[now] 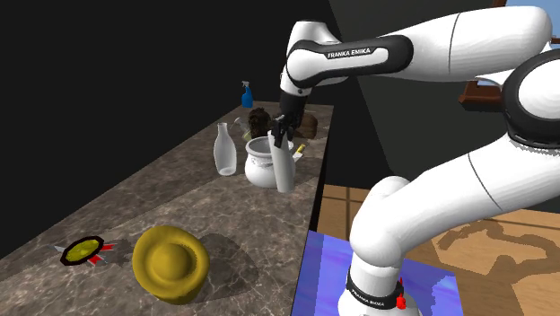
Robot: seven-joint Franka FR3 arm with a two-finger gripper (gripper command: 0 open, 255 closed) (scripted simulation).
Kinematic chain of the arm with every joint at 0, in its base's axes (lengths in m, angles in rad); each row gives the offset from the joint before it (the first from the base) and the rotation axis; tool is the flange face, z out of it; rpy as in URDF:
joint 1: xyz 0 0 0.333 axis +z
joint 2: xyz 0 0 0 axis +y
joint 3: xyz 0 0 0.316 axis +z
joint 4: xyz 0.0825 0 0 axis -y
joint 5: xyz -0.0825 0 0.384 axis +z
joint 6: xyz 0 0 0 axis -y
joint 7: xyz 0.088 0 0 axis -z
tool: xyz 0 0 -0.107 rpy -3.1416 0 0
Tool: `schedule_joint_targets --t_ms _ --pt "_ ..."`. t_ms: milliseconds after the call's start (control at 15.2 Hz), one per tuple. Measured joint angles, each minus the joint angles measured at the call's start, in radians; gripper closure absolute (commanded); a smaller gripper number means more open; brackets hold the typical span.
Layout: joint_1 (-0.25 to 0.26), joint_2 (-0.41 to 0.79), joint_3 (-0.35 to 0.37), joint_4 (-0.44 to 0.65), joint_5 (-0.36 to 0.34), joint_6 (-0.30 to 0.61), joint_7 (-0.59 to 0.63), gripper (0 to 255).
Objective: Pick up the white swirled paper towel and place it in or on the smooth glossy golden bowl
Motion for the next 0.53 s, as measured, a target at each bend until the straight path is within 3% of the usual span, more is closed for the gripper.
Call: schedule_joint_targets --t_ms 330,528 --pt "0.006 0.003 0.011 0.064 0.01 -0.061 0.001 255" --pt "0.025 0.009 0.061 0.082 0.035 -0.077 0.05 255"
